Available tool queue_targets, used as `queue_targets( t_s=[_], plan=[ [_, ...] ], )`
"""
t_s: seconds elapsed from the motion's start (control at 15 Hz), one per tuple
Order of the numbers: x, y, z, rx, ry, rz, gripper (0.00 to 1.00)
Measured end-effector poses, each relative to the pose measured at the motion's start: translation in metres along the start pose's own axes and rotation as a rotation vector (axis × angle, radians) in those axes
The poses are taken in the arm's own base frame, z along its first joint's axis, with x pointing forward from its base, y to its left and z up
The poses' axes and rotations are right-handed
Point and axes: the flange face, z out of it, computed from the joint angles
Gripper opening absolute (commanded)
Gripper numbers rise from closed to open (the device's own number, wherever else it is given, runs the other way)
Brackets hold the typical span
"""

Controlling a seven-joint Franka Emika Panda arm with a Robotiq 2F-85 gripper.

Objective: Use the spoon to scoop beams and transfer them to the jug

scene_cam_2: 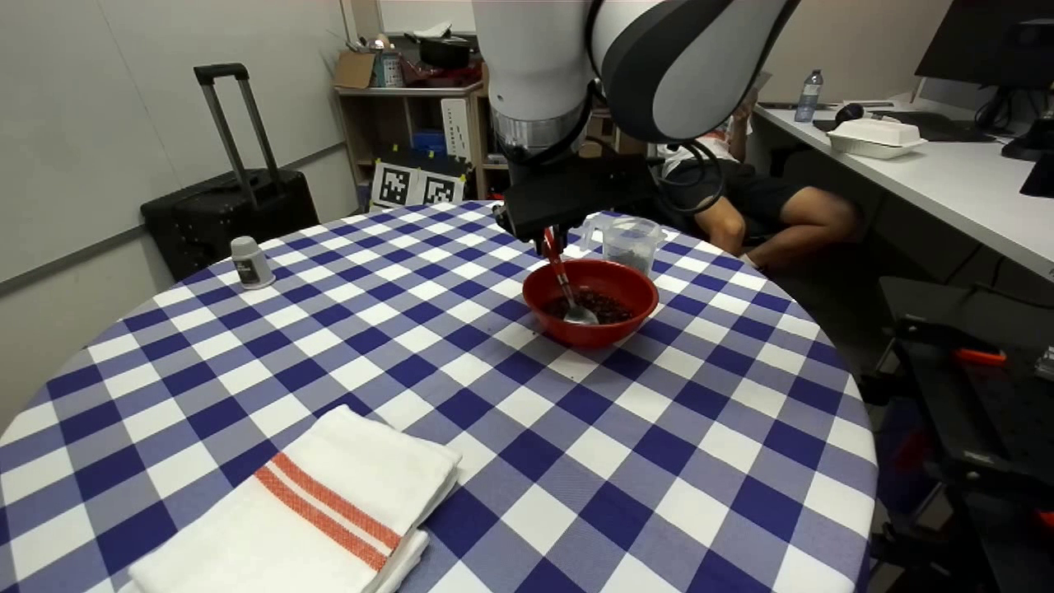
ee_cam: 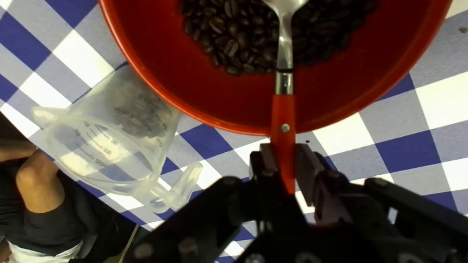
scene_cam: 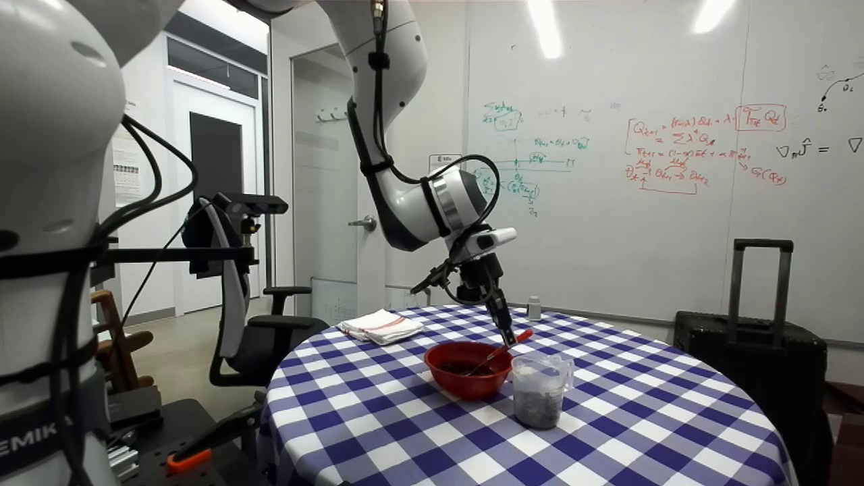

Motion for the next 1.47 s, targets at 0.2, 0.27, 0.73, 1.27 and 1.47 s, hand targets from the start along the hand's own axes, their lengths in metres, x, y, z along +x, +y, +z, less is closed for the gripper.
queue_targets(
  t_s=[0.2,0.27,0.73,1.27,1.47],
  plan=[
    [0.000,-0.004,0.004,0.008,-0.030,0.006,0.10],
    [0.000,-0.007,0.005,0.016,-0.047,0.005,0.10],
    [-0.001,-0.032,0.003,0.083,-0.142,-0.024,0.10],
    [0.004,-0.038,0.000,0.129,-0.172,-0.046,0.09],
    [0.007,-0.036,0.001,0.130,-0.167,-0.074,0.09]
  ],
)
